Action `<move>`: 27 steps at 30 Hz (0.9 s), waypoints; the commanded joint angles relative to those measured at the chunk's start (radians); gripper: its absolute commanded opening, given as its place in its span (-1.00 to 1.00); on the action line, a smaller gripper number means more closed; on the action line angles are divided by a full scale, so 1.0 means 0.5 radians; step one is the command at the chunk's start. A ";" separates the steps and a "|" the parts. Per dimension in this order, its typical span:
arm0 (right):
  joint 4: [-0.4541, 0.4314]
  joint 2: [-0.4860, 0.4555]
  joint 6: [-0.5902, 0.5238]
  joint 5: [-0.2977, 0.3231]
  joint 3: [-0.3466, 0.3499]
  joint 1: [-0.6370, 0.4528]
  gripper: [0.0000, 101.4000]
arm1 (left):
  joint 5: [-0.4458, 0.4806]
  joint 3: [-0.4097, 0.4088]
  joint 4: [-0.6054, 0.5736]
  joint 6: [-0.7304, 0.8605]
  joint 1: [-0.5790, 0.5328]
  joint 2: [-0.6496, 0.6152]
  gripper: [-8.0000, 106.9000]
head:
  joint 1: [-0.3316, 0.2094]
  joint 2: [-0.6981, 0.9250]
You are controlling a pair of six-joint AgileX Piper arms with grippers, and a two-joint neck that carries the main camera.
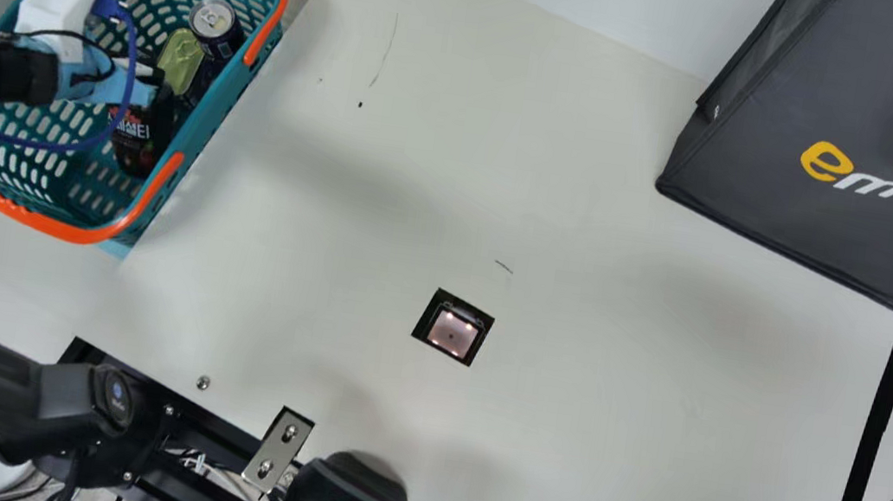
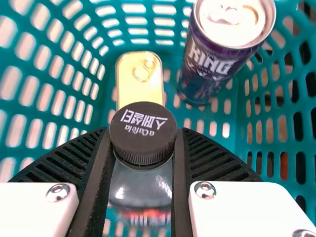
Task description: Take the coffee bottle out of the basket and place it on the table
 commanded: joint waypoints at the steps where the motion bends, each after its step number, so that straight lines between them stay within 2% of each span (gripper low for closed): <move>1: 0.000 0.000 0.000 0.000 0.000 0.000 0.79 | 0.034 -0.005 0.022 -0.038 0.015 -0.048 -0.68 | -0.052 0.005; 23: 0.000 0.000 0.000 0.000 0.000 0.000 0.79 | 0.405 -0.171 0.445 -0.599 0.141 -0.431 -0.68 | -0.052 0.005; 27: 0.000 0.000 0.000 0.000 0.000 0.000 0.79 | 0.534 -0.203 0.514 -0.717 0.154 -0.563 -0.68 | -0.052 0.005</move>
